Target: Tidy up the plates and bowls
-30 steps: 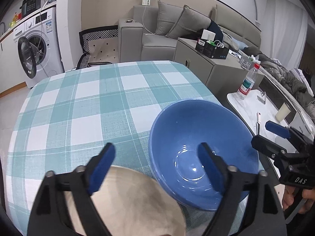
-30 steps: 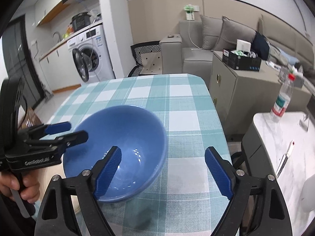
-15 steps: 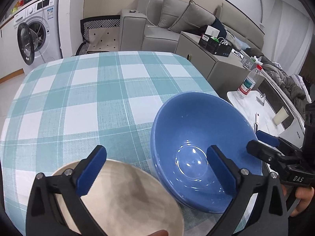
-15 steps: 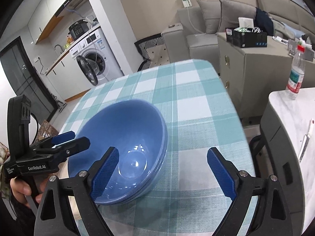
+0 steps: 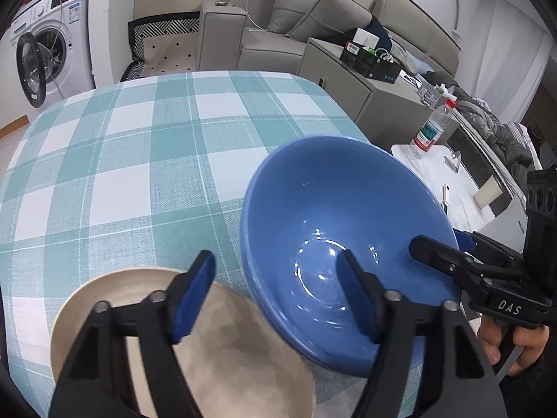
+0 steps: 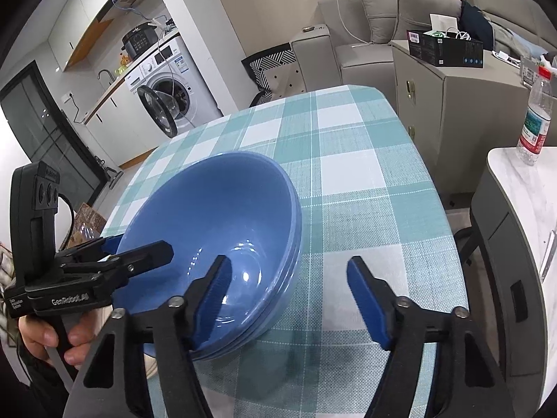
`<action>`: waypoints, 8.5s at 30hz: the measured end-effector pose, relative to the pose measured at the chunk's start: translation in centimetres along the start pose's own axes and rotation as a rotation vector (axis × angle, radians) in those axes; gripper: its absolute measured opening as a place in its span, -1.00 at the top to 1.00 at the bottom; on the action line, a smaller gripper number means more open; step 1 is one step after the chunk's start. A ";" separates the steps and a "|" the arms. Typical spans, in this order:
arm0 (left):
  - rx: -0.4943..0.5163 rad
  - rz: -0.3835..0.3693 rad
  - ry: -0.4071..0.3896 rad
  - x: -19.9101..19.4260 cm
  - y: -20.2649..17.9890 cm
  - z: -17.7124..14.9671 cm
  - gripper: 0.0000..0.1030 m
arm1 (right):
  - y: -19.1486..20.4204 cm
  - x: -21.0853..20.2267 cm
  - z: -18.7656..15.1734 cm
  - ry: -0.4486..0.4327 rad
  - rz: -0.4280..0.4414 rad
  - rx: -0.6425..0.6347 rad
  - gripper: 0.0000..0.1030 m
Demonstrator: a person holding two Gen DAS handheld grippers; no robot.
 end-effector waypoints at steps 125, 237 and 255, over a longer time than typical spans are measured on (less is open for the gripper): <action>-0.094 0.149 -0.285 -10.5 4.9 -3.7 0.27 | 11.4 -3.7 -0.3 -0.143 0.141 -0.123 0.38; -0.010 0.393 -0.473 -15.7 11.9 -11.1 -1.00 | 15.6 -1.4 -4.2 -0.195 0.133 -0.352 -0.99; -0.058 0.404 -0.569 -13.7 12.8 -16.2 -1.00 | 14.4 -1.3 -9.7 -0.333 0.158 -0.429 -0.99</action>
Point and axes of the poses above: each gripper's, at about its wrist camera, not at the fingertips, and x roughly the way its jaws point, y to its left, z to its top, the point moved 8 cm from there along x, roughly the way its jaws point, and after that the axes turned 12 degrees about y, right-handed, at the moved point
